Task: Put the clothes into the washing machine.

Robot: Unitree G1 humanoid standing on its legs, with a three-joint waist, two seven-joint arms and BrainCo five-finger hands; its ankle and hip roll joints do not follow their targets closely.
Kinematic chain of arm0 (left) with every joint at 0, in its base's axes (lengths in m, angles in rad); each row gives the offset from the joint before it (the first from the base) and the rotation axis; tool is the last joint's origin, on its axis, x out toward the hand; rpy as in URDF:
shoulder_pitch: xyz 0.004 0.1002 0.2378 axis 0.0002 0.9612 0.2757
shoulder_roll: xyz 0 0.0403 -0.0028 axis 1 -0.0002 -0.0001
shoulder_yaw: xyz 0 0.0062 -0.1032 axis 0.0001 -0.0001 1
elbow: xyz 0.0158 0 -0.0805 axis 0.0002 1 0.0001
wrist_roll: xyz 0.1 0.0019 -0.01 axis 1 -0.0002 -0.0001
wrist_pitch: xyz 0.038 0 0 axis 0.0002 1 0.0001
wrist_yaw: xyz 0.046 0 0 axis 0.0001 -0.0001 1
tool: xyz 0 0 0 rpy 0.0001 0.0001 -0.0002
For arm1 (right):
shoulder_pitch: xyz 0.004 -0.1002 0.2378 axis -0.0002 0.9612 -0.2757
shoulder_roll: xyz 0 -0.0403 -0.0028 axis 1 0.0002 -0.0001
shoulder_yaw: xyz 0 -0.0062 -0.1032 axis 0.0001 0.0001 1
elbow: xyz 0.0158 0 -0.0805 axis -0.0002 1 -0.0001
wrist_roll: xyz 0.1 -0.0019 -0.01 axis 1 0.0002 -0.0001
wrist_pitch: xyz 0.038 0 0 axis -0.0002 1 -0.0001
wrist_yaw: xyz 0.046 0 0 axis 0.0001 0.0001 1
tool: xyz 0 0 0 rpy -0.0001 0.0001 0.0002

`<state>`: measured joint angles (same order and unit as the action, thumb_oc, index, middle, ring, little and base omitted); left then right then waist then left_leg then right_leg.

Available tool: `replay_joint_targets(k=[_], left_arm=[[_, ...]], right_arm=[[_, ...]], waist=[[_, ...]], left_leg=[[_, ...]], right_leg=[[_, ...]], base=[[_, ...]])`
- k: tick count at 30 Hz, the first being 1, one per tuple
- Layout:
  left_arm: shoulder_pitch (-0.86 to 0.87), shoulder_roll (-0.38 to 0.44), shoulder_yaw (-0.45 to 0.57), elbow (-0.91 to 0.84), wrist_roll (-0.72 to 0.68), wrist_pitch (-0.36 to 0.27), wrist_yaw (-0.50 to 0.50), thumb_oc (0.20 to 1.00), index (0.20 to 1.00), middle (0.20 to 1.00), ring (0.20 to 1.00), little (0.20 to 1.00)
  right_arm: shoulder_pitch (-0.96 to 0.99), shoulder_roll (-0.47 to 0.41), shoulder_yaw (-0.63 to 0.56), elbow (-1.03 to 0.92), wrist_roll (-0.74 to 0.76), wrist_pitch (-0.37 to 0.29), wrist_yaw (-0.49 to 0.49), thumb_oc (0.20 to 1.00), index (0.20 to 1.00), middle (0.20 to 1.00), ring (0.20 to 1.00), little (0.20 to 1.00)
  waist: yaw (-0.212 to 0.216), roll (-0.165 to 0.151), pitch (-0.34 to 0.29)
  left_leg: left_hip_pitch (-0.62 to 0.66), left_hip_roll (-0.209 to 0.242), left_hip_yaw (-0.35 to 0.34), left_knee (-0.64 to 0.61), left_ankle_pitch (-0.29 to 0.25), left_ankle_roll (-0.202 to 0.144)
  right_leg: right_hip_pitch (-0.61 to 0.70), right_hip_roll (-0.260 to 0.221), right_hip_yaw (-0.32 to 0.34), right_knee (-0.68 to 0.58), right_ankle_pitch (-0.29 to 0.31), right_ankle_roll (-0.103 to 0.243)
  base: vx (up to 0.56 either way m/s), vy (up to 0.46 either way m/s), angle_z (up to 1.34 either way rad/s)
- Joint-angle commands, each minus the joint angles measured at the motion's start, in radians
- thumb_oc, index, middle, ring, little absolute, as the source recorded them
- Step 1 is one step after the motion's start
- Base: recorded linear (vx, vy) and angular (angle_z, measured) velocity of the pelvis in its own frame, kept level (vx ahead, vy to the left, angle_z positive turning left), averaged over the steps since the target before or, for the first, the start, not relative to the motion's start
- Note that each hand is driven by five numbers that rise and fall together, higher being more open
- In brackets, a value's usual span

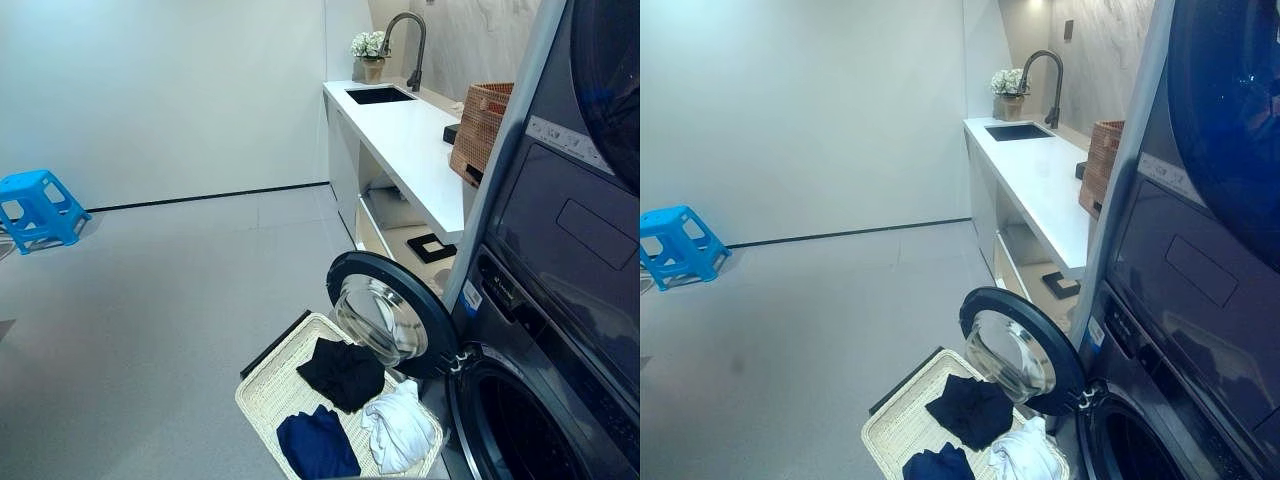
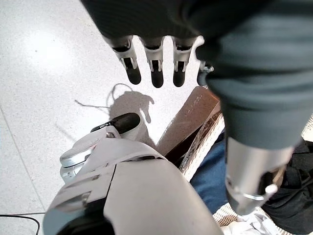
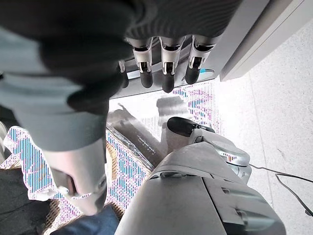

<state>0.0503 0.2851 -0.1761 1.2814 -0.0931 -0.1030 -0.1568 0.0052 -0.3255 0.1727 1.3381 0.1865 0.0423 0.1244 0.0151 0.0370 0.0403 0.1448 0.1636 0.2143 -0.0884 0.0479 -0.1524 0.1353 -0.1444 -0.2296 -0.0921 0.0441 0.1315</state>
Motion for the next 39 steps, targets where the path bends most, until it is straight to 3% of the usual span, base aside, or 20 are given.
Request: replay_joint_targets(k=[1,25,32,39], left_arm=[[-0.068,0.025,-0.009,0.039,-0.005,-0.025,0.003,1.0,1.0,1.0,1.0,1.0],[-0.069,0.029,0.001,0.032,-0.028,-0.028,0.013,1.0,1.0,1.0,1.0,1.0],[-0.143,0.035,-0.043,-0.026,-0.194,-0.075,0.066,1.0,1.0,1.0,1.0,1.0],[-0.247,0.041,-0.007,-0.145,-0.327,-0.227,0.206,1.0,1.0,1.0,1.0,1.0]], right_arm=[[-0.071,0.027,0.008,0.052,-0.015,-0.021,0.007,1.0,1.0,1.0,1.0,1.0],[-0.075,0.022,0.012,0.046,-0.012,-0.014,0.009,1.0,1.0,1.0,1.0,1.0],[-0.162,-0.016,0.038,0.008,0.067,-0.017,-0.002,1.0,1.0,1.0,1.0,1.0],[-0.224,-0.033,0.038,-0.028,0.14,-0.044,-0.048,1.0,1.0,1.0,1.0,1.0]], waist=[[0.019,-0.041,0.021],[0.017,-0.034,0.033],[0.014,-0.016,0.131],[0.019,-0.004,0.271]], left_leg=[[-0.007,-0.012,-0.007,0.001,-0.047,0.036],[-0.017,-0.008,-0.008,0.001,-0.039,0.034],[-0.104,0.021,-0.017,0.001,-0.001,0.027],[-0.233,0.007,-0.066,0.001,0.026,0.032]], right_leg=[[-0.039,-0.067,-0.014,0.005,0.03,0.065],[-0.045,-0.073,-0.018,0.005,0.035,0.067],[-0.145,-0.068,-0.003,0.018,0.05,0.052],[-0.261,-0.055,0.013,0.022,0.076,0.037]], base=[[0.0,0.0,0.0],[0.01,0.0,0.0],[-0.11,0.015,-0.03],[-0.12,-0.001,0.03]])
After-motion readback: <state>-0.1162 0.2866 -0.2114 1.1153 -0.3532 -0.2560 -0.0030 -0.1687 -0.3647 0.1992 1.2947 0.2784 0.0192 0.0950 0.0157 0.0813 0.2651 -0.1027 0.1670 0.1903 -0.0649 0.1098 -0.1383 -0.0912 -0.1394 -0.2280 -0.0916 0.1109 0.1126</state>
